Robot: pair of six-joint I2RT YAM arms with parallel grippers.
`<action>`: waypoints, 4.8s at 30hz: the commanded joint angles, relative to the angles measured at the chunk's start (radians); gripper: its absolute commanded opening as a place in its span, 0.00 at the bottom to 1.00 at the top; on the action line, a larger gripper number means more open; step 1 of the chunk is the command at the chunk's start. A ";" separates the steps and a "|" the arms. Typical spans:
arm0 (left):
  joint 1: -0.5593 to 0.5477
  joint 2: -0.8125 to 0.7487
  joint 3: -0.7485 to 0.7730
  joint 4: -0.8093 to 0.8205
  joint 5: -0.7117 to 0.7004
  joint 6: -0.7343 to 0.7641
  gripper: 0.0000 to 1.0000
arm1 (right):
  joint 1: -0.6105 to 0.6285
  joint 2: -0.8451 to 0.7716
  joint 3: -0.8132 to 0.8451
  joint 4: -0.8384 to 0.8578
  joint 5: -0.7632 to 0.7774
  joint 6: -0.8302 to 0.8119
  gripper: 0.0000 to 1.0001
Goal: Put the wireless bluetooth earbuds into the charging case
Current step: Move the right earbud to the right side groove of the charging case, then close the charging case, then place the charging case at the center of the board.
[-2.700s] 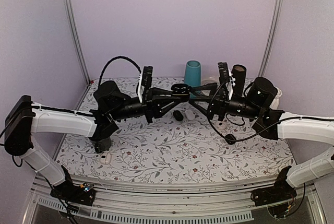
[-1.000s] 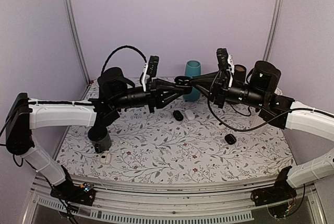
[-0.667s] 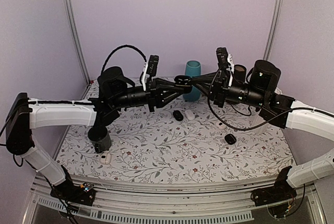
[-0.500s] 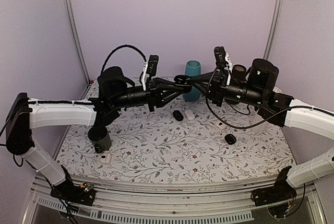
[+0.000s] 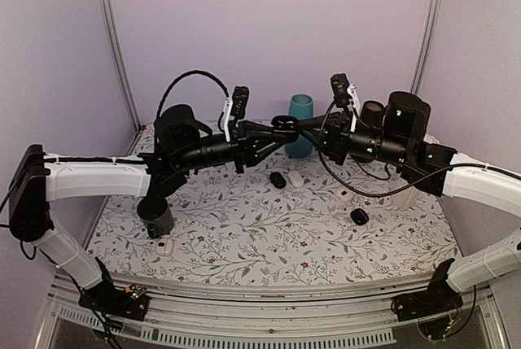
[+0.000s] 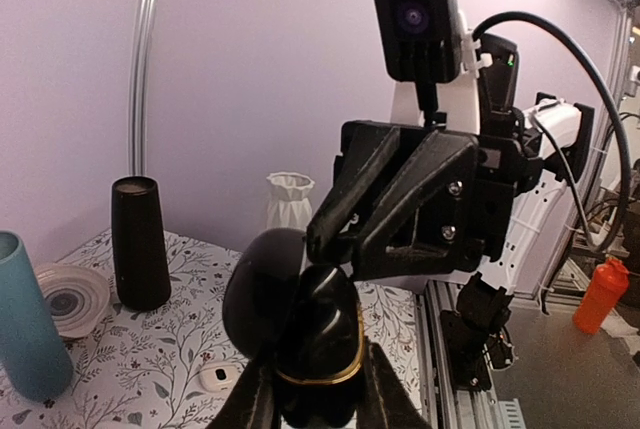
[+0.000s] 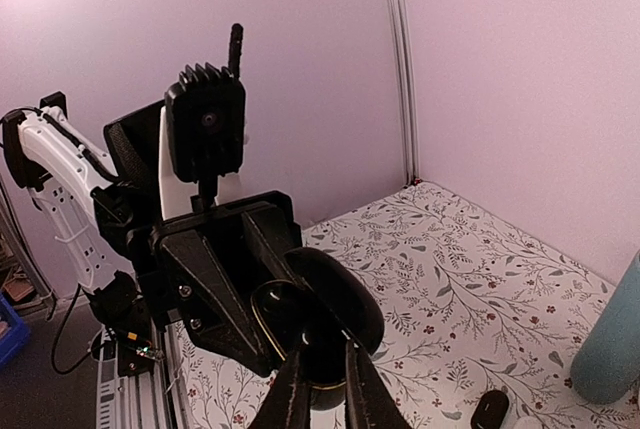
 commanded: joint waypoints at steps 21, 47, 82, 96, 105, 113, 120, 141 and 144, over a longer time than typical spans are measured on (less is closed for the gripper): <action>0.026 -0.079 0.006 -0.101 0.207 0.112 0.00 | -0.051 0.000 0.051 0.012 -0.288 0.096 0.67; 0.102 -0.015 -0.001 -0.122 0.048 -0.041 0.00 | -0.051 -0.008 0.052 -0.036 -0.280 0.048 0.62; 0.375 0.376 0.062 -0.576 -0.091 -0.235 0.00 | -0.088 -0.081 -0.119 -0.038 0.040 0.073 0.99; 0.397 0.460 0.112 -0.652 -0.114 -0.229 0.11 | -0.089 -0.125 -0.127 -0.076 0.043 0.073 0.99; 0.401 0.470 0.123 -0.693 -0.160 -0.207 0.25 | -0.090 -0.145 -0.128 -0.095 0.038 0.080 0.99; 0.401 0.459 0.152 -0.740 -0.221 -0.175 0.50 | -0.091 -0.147 -0.129 -0.102 0.042 0.087 0.99; 0.401 0.438 0.166 -0.760 -0.266 -0.155 0.76 | -0.090 -0.127 -0.105 -0.138 0.069 0.106 0.99; 0.387 0.250 0.189 -0.785 -0.353 -0.082 0.96 | -0.092 -0.110 -0.102 -0.130 0.158 0.141 0.99; 0.380 0.214 0.188 -0.781 -0.354 -0.074 0.96 | -0.092 -0.102 -0.102 -0.125 0.174 0.154 0.99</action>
